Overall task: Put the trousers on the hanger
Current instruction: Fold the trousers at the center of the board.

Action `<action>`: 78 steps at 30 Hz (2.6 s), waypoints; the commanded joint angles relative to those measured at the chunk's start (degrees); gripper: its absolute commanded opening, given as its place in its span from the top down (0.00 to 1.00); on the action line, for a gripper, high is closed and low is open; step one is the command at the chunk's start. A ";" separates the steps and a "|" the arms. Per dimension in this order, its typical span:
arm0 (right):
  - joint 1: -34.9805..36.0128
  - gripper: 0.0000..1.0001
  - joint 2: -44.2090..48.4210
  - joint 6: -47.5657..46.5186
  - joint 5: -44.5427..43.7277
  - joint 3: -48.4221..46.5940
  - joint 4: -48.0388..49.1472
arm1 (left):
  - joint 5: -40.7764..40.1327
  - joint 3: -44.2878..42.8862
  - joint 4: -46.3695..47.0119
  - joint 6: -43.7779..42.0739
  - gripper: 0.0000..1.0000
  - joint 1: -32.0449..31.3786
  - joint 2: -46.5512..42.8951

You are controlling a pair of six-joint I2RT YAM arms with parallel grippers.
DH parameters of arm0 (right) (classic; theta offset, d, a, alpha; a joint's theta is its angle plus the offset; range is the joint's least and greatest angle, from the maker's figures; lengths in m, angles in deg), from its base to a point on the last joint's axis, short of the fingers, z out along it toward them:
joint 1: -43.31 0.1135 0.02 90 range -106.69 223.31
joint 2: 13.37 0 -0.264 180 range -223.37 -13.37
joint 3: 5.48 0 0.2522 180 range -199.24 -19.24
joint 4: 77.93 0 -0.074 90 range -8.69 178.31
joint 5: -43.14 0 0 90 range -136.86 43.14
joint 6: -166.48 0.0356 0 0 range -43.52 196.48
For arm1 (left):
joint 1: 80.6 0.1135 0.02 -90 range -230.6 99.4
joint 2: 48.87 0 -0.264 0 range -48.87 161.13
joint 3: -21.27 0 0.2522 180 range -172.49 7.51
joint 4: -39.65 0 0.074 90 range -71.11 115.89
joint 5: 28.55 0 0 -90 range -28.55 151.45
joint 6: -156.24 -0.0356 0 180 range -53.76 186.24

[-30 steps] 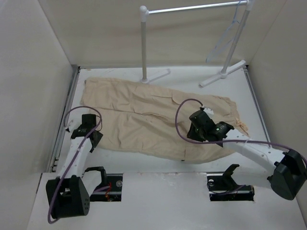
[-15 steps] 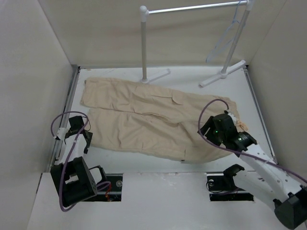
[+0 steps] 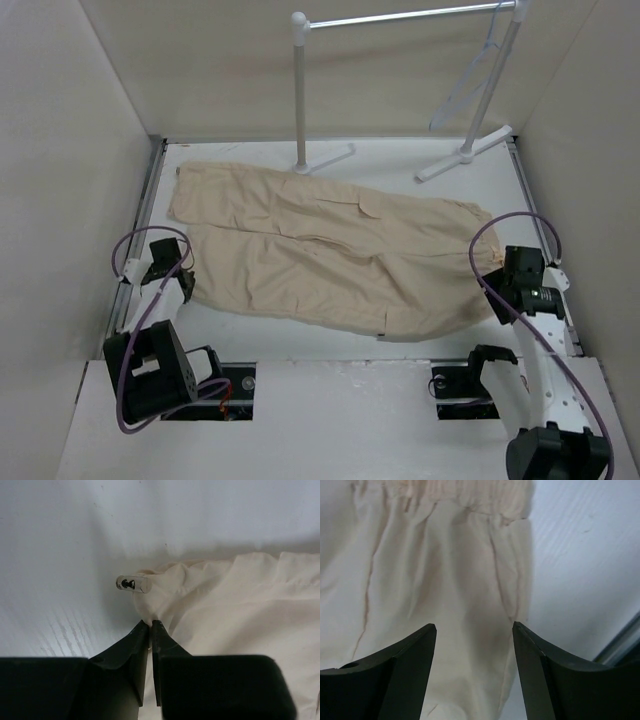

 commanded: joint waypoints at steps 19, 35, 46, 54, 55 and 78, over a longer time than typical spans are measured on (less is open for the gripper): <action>-7.29 0.91 -27.92 5.43 -2.31 -1.29 13.74 | -0.98 -3.25 -2.21 3.75 1.00 -2.75 -6.94; -1.40 0.97 -11.11 -7.14 -8.28 -15.16 3.63 | -6.95 -27.58 -17.60 -1.95 1.00 2.26 -14.87; -0.25 0.97 -37.54 -9.88 -4.34 -36.25 13.73 | -14.33 -54.91 -7.67 -9.60 1.00 -4.50 17.71; 0.01 0.97 -62.60 -9.79 -0.56 -56.55 14.09 | -16.62 -86.72 -5.47 -16.90 1.00 -8.90 48.56; -0.08 0.97 -65.32 -9.61 -0.56 -59.10 13.74 | -16.36 -92.93 -5.73 -17.69 1.00 -9.34 53.55; 9.32 0.29 -38.30 -8.73 6.90 -26.10 26.30 | 7.26 -37.37 15.60 -7.77 0.15 -6.62 29.16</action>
